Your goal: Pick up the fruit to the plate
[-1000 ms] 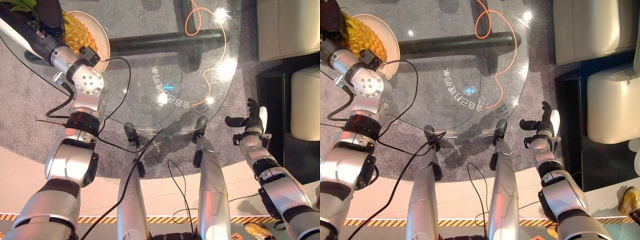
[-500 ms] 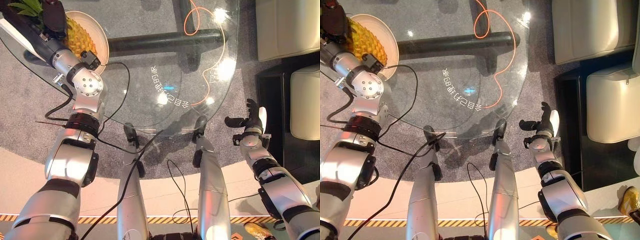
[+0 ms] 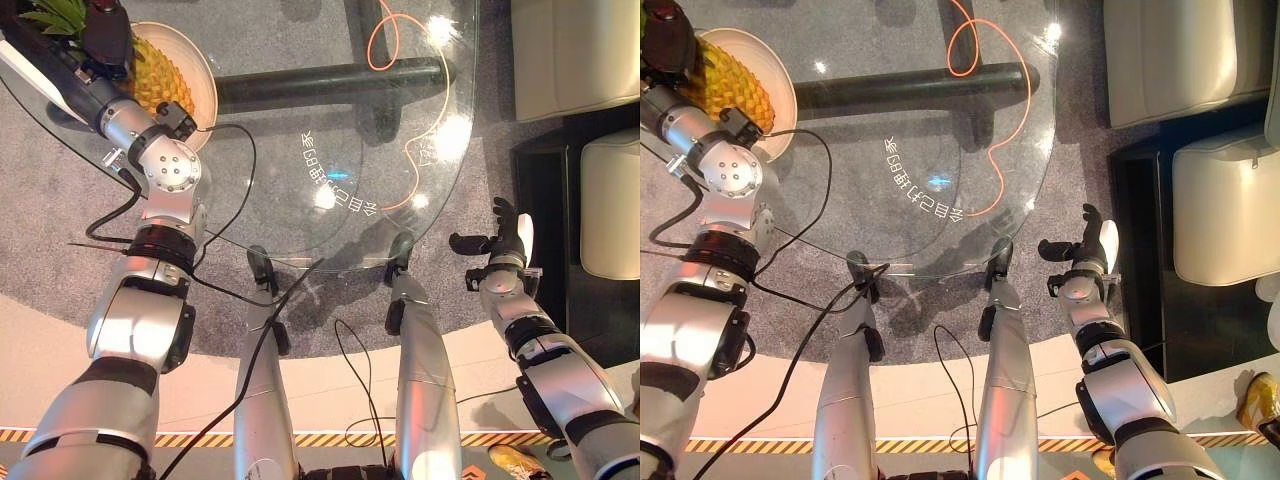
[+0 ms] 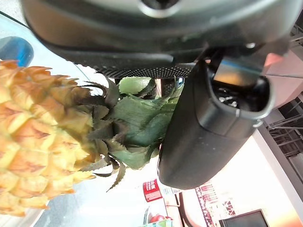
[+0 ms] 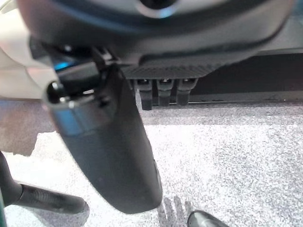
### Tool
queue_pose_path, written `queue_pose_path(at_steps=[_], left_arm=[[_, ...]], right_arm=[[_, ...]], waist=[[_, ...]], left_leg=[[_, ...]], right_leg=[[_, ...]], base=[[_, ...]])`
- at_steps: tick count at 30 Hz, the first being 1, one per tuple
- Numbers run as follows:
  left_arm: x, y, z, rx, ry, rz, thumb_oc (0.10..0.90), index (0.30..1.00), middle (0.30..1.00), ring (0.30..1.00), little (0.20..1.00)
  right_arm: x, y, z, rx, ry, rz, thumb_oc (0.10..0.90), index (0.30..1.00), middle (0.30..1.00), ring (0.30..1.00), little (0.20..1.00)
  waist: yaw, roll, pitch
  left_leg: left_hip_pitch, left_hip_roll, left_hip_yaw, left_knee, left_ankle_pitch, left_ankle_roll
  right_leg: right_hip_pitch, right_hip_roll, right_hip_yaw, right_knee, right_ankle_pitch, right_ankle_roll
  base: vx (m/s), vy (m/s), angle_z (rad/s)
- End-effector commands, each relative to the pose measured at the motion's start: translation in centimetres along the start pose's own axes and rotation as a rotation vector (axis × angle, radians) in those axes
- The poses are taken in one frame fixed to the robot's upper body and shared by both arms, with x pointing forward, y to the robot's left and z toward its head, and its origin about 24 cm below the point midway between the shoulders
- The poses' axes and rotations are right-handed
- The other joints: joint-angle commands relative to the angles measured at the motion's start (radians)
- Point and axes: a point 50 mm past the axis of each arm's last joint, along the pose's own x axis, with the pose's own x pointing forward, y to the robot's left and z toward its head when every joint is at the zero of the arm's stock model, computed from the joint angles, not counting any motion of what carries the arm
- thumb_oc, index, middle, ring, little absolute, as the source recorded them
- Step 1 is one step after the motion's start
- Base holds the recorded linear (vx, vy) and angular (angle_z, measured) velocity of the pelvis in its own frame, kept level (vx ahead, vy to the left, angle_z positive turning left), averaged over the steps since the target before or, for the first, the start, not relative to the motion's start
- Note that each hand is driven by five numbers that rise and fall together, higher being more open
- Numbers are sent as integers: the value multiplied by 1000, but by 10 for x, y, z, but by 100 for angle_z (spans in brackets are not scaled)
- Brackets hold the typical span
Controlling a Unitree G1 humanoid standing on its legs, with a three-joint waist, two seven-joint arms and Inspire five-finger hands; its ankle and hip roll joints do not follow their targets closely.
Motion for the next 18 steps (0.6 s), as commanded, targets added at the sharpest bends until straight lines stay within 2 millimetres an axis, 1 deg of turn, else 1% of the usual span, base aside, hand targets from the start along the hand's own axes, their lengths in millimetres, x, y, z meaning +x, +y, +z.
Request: queue_pose_path(at_steps=[1,5,8,10,12,13,17,18], left_arm=[[42,-7,59,-153,-233,36,429,582,582,582,529],[39,-6,59,-172,-236,32,446,596,596,596,546],[37,-4,58,-196,-235,28,515,655,655,655,615],[36,-4,59,-203,-236,24,509,651,651,651,609],[33,-6,59,-207,-245,5,523,662,662,662,623],[32,-6,59,-214,-248,0,556,691,691,691,656],[28,-5,58,-232,-250,-15,561,695,695,695,661],[26,-6,57,-235,-250,-28,613,740,740,740,713]], right_arm=[[4,-14,1,-49,-30,-62,800,900,900,900,900],[5,-16,1,-46,-30,-68,800,900,900,900,900],[4,-16,0,-42,-29,-72,800,900,900,900,900],[4,-16,0,-42,-30,-74,800,900,900,900,900],[4,-16,1,-38,-29,-77,800,900,900,900,900],[4,-16,1,-36,-29,-79,800,900,900,900,900],[4,-16,0,-33,-26,-85,800,900,900,900,900],[4,-17,-1,-33,-25,-87,800,900,900,900,900]], waist=[[15,-29,-27],[19,-28,-27],[23,-26,-27],[25,-26,-27],[29,-25,-27],[31,-25,-27],[36,-22,-27],[38,-21,-27]], left_leg=[[-53,1,-58,140,-110,-45],[-52,-1,-58,135,-109,-44],[-51,-2,-59,134,-110,-43],[-52,-3,-59,134,-110,-43],[-54,-3,-61,135,-111,-44],[-54,-4,-62,134,-111,-43],[-55,-6,-62,130,-111,-43],[-56,-8,-63,130,-111,-42]], right_leg=[[51,18,2,-55,-30,28],[53,18,-1,-58,-29,28],[53,16,-4,-59,-28,29],[53,15,-6,-59,-28,29],[53,13,-9,-61,-27,30],[54,12,-10,-62,-27,30],[53,11,-13,-65,-27,30],[52,11,-15,-65,-26,31]], base=[[0,0,0],[0,0,0],[0,0,0],[0,0,0],[0,0,0],[0,0,0],[0,0,0],[0,0,0]])
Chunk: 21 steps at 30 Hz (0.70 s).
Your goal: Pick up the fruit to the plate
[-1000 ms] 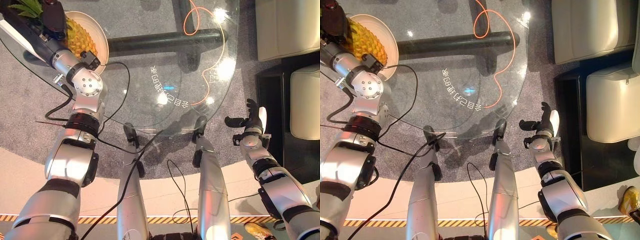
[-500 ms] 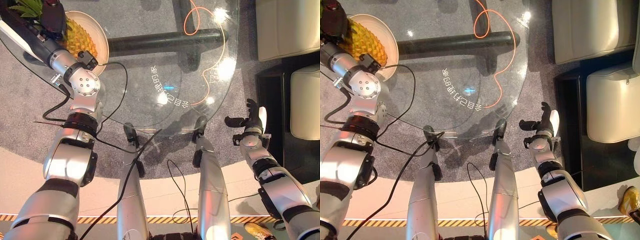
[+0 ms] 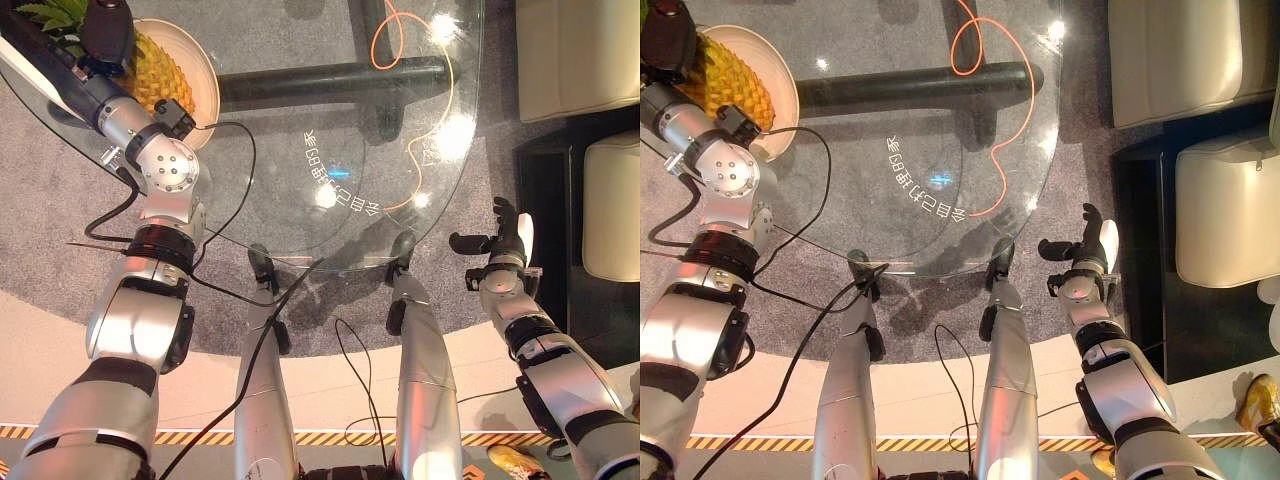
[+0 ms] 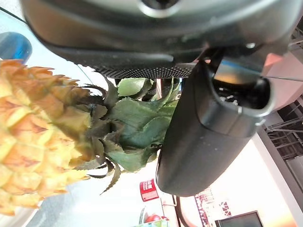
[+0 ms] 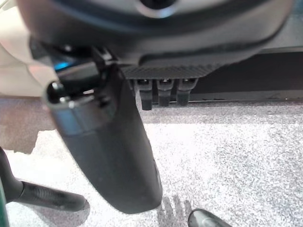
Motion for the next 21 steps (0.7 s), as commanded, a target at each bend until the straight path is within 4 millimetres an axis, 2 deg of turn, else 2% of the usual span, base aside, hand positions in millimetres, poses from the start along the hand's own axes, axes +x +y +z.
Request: queue_pose_path(at_steps=[1,9,16,18,19,21], left_arm=[[26,-6,50,-179,-234,-17,635,759,759,759,735],[15,-3,44,-192,-225,-49,723,834,834,834,823],[8,1,40,-203,-218,-67,742,851,851,851,842],[4,2,38,-199,-217,-77,756,862,862,862,856],[2,2,37,-200,-214,-81,800,900,900,900,900],[-1,4,35,-204,-208,-86,800,900,900,900,900]], right_arm=[[5,-18,0,-31,-22,-88,800,900,900,900,900],[4,-18,-2,-21,-14,-100,800,900,900,900,900],[3,-20,-5,-16,-7,-109,800,900,900,900,900],[4,-21,-4,-11,-6,-112,800,900,900,900,900],[4,-21,-4,-11,-7,-113,800,900,900,900,900],[4,-21,-3,-9,-8,-115,800,900,900,900,900]], waist=[[30,-21,-27],[40,-20,-27],[50,-17,-27],[54,-16,-27],[55,-16,-27],[58,-14,-27]], left_leg=[[-54,-9,-65,139,-112,-40],[-54,-10,-67,134,-112,-39],[-57,-13,-71,133,-113,-38],[-59,-15,-73,133,-114,-36],[-60,-15,-74,133,-114,-36],[-61,-16,-75,131,-114,-36]], right_leg=[[57,11,-14,-63,-24,31],[60,7,-21,-70,-19,34],[60,3,-26,-74,-17,36],[58,2,-30,-72,-17,36],[56,2,-30,-71,-18,36],[56,2,-31,-70,-19,36]], base=[[0,0,0],[0,0,0],[0,0,0],[0,0,0],[0,0,0],[0,0,0]])
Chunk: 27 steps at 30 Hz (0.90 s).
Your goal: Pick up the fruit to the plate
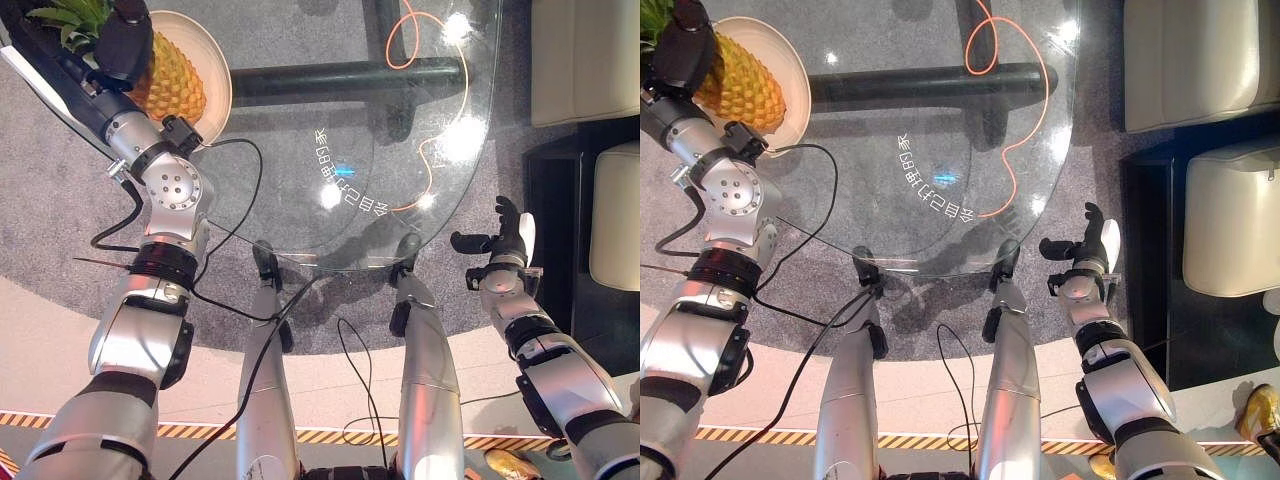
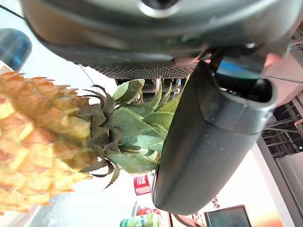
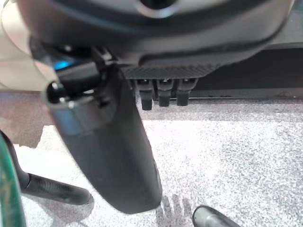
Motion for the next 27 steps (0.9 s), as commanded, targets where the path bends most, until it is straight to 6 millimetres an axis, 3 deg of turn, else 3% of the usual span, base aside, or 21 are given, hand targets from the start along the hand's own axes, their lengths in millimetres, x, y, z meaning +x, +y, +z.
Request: queue_pose_path(at_steps=[1,27], left_arm=[[18,-5,37,-153,-195,-5,800,900,900,900,900],[-18,6,19,-148,-146,-79,800,900,900,900,900]], right_arm=[[4,-20,-3,-14,-8,-102,800,900,900,900,900],[3,-22,-8,1,9,-130,800,900,900,900,900]], waist=[[24,-14,-27],[52,-4,-27]], left_leg=[[-61,-16,-75,139,-118,-30],[-61,-23,-87,125,-114,-26]], right_leg=[[59,2,-28,-71,-19,37],[62,-11,-46,-79,-7,45]], base=[[0,0,0],[-1,-1,1]])
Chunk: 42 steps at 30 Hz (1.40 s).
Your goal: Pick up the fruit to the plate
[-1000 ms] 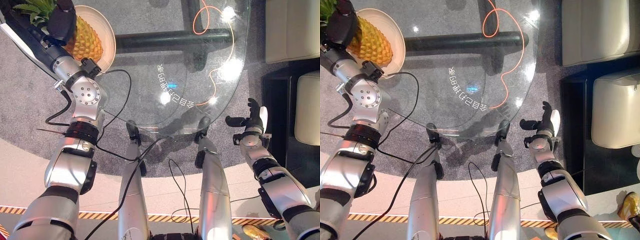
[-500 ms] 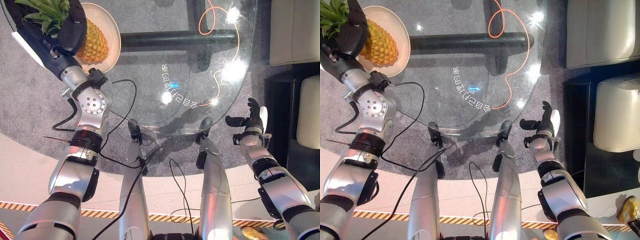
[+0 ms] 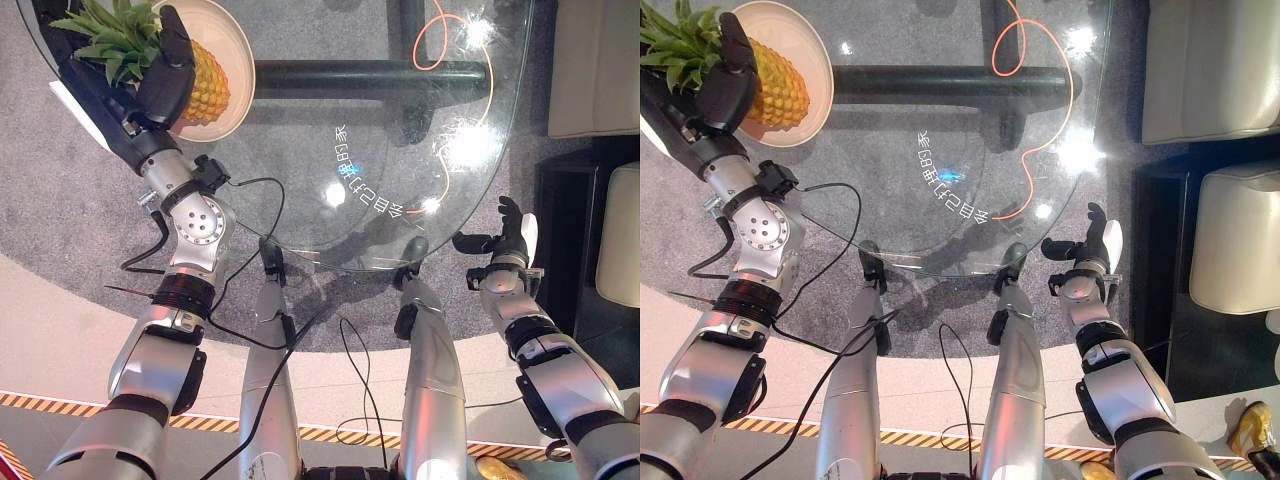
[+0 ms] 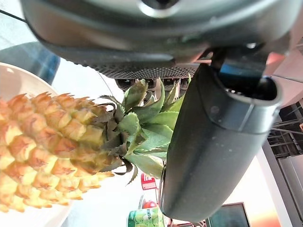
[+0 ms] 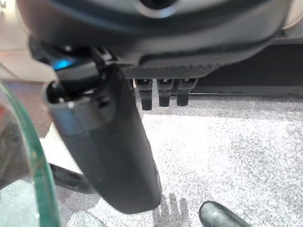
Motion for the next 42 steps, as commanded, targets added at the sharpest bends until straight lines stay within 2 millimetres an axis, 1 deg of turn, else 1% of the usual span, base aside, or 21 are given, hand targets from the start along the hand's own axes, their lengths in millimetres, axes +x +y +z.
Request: queue_pose_path(at_steps=[1,6,9,20,32,36,42], left_arm=[[18,0,30,-91,-179,-8,800,900,900,900,900],[8,0,26,-63,-176,-42,800,900,900,900,900],[4,4,24,-61,-166,-39,800,900,900,900,900],[0,7,26,-43,-183,-61,800,900,900,900,900],[-1,3,37,-85,-229,-85,800,900,900,900,900],[-1,-2,46,-113,-262,-108,800,900,900,900,900],[-2,-8,55,-136,-295,-136,800,900,900,900,900]], right_arm=[[3,-20,-9,-4,8,-106,800,900,900,900,900],[1,-19,-11,-2,9,-112,800,900,900,900,900],[2,-21,-11,-2,13,-116,800,900,900,900,900],[1,-24,-15,0,19,-123,800,900,900,900,900],[2,-26,-16,-2,29,-129,800,900,900,900,900],[1,-27,-20,-2,35,-132,800,900,900,900,900],[1,-27,-20,0,41,-136,800,900,900,900,900]], waist=[[13,-3,-27],[19,-2,-27],[22,-1,-27],[33,0,-27],[44,1,-27],[47,2,-27],[50,4,-27]], left_leg=[[-46,-19,-64,125,-119,-26],[-45,-19,-67,122,-117,-24],[-38,-20,-66,116,-115,-24],[-12,-20,-68,106,-112,-23],[10,-17,-66,94,-109,-23],[19,-18,-66,88,-108,-23],[29,-18,-65,84,-108,-22]], right_leg=[[59,-1,-23,-80,-3,47],[63,-5,-28,-84,1,48],[70,-5,-30,-86,0,48],[100,-14,-40,-94,3,53],[124,-28,-50,-107,9,60],[134,-33,-53,-113,12,63],[143,-37,-55,-116,15,65]], base=[[0,0,0],[0,0,0],[0,0,0],[0,0,0],[-10,1,1],[0,0,0],[0,0,0]])
